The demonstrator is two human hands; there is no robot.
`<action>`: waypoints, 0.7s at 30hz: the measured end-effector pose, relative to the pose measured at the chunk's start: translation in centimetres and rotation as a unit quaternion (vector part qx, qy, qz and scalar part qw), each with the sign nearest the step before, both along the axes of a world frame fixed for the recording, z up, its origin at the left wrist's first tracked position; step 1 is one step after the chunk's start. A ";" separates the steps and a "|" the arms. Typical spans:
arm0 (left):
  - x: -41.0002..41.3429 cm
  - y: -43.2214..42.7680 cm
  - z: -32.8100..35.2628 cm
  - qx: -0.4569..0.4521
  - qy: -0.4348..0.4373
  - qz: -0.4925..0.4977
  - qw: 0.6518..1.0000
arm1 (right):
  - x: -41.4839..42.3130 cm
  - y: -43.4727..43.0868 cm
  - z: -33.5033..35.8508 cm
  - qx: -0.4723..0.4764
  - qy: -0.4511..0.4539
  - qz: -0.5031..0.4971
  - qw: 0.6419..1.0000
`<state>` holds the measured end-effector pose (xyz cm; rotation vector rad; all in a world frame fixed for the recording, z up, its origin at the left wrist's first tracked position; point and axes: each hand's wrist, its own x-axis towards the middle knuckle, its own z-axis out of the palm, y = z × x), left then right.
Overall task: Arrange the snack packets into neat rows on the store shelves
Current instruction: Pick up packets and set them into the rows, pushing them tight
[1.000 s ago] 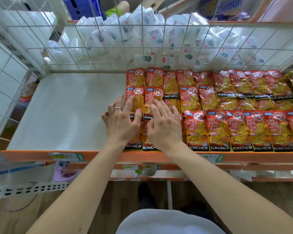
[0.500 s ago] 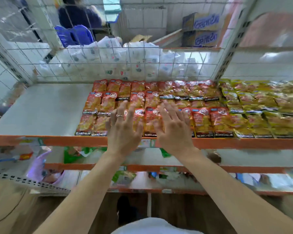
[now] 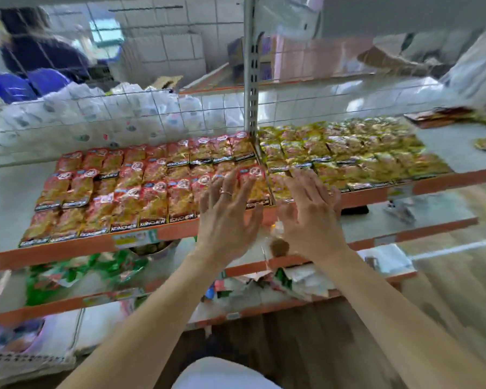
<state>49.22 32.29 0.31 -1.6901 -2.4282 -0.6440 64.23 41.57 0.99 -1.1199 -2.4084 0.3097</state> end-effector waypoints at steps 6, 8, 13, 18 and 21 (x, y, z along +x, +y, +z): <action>3.1 4.6 -0.2 0.004 -0.009 -0.073 0.997 | 4.2 2.4 -0.4 -0.021 -0.023 -0.066 0.997; 3.7 6.1 -0.6 0.007 -0.013 -0.091 0.996 | 5.0 3.4 -0.9 -0.019 -0.023 -0.082 0.996; 4.1 9.3 -1.7 -0.007 -0.028 -0.118 0.993 | 5.8 5.5 -1.9 -0.031 -0.033 -0.104 0.994; 4.0 12.0 -3.1 0.002 -0.027 -0.137 0.990 | 5.5 8.0 -2.7 -0.038 -0.027 -0.118 0.992; 4.0 13.3 -3.9 -0.003 -0.031 -0.147 0.989 | 5.7 8.9 -3.4 -0.034 -0.027 -0.131 0.990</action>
